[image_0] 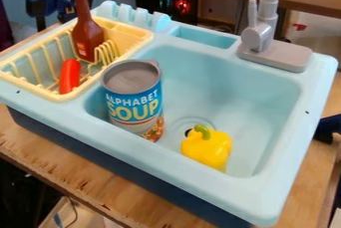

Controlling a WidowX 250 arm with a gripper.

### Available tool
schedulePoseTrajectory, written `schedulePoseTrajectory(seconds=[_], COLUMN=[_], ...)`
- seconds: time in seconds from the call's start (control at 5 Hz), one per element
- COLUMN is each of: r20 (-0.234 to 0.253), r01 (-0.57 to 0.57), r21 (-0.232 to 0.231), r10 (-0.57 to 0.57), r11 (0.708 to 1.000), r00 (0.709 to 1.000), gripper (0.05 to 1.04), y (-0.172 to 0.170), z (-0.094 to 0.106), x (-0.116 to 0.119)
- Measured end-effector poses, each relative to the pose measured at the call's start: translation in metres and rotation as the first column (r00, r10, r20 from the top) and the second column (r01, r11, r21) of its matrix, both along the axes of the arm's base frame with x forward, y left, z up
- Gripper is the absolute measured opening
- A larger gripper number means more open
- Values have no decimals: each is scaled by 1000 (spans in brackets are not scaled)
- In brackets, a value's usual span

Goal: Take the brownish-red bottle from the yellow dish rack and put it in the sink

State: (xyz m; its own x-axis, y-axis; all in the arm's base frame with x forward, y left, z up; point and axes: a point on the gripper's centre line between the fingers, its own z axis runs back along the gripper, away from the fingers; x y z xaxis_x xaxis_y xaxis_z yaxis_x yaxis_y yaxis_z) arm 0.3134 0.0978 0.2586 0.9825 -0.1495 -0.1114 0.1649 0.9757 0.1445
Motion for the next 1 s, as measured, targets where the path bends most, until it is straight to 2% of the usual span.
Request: schedulePoseTrajectory(seconds=[0.2, 0.4, 0.6, 0.8, 1.0], r20=[5, 56, 33, 40, 25], r01=[97, 97, 90, 47, -3], r21=[-6, -57, -69, -64, -72], r10=[-97, -94, -87, -44, 4], r11=[995, 994, 994, 997, 997], r00=[995, 994, 996, 998, 1000], gripper=[1001, 1001, 1000, 1001, 1000], y=[4, 19, 28, 41, 51], z=[-3, -12, -23, -24, -34], x=[5, 8, 13, 16, 19])
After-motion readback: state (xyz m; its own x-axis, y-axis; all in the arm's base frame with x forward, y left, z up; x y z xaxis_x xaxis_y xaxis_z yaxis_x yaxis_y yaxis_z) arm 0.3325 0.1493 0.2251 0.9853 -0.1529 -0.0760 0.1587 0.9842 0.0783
